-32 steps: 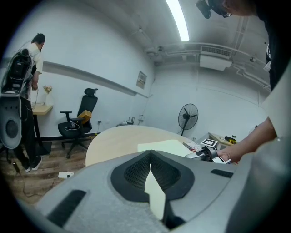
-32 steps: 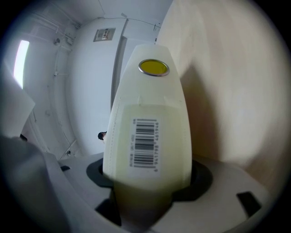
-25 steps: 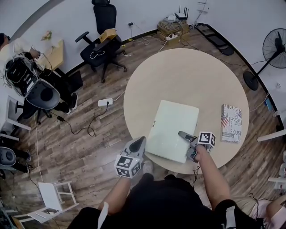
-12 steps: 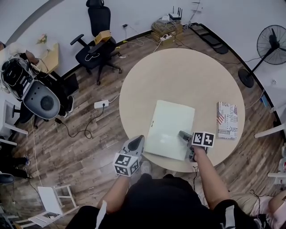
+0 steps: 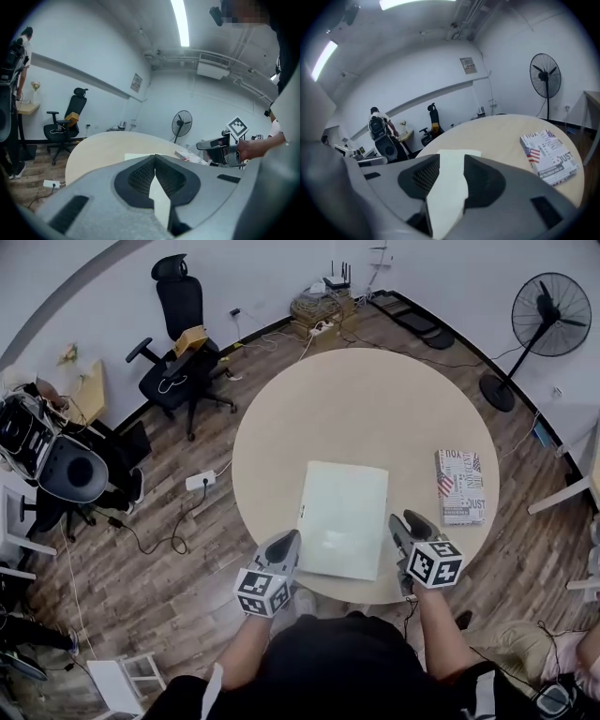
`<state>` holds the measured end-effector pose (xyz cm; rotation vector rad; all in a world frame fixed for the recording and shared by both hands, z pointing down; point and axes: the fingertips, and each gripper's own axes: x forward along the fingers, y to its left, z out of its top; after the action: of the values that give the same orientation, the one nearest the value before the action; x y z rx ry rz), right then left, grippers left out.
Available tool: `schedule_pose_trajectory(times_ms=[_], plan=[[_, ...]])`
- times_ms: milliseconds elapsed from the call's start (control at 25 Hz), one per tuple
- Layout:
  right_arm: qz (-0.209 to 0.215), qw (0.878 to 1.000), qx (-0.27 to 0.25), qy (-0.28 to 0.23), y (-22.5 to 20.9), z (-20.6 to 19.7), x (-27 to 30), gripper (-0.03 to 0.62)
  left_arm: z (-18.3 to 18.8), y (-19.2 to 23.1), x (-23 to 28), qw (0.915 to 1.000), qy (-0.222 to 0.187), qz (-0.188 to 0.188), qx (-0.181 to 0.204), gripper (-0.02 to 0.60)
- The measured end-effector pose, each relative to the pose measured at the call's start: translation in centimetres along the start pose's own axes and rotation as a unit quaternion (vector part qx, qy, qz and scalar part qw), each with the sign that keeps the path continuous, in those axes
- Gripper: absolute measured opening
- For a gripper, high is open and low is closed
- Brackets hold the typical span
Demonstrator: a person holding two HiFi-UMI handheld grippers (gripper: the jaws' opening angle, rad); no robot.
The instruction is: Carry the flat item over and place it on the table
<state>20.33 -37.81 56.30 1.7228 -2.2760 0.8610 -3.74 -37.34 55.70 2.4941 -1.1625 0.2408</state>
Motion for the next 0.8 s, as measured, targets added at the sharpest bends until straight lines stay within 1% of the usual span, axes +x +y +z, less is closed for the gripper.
schedule_pose_trajectory(times_ms=[40, 80, 120, 160, 280, 440, 560, 800], plan=[[-0.004, 1.000, -0.002, -0.019, -0.1, 0.8, -0.8, 0.147, 0.2, -0.3, 0.4, 1.0000, -0.002, -0.005, -0.002, 0.006], [-0.009, 0.999, -0.005, -0.037, -0.3, 1.6, -1.5, 0.104, 0.4, -0.6, 0.7, 0.9999, -0.003, -0.010, -0.004, 0.006], [-0.014, 0.999, -0.008, -0.052, -0.4, 2.3, -2.2, 0.041, 0.8, -0.9, 1.0, 0.9999, -0.004, -0.014, -0.004, 0.006], [-0.018, 0.998, -0.011, -0.066, -0.4, 3.0, -2.9, 0.000, 1.2, -1.3, 1.2, 0.9998, -0.005, -0.018, -0.004, 0.006], [-0.023, 0.993, -0.032, -0.107, -0.3, 4.8, -5.1, -0.002, 3.1, -3.0, 1.8, 0.9994, -0.015, -0.032, 0.002, 0.006], [-0.044, 0.983, -0.103, -0.148, 0.0, 7.0, -7.5, -0.003, 5.4, -4.7, 2.4, 0.9982, -0.036, -0.040, 0.029, 0.006], [-0.049, 0.978, -0.132, -0.153, 0.5, 7.4, -7.9, -0.003, 5.8, -5.0, 2.5, 0.9977, -0.038, -0.039, 0.041, 0.006], [-0.047, 0.977, -0.152, -0.144, 0.8, 7.4, -7.4, -0.003, 5.4, -4.9, 2.2, 0.9980, -0.033, -0.034, 0.043, 0.006]])
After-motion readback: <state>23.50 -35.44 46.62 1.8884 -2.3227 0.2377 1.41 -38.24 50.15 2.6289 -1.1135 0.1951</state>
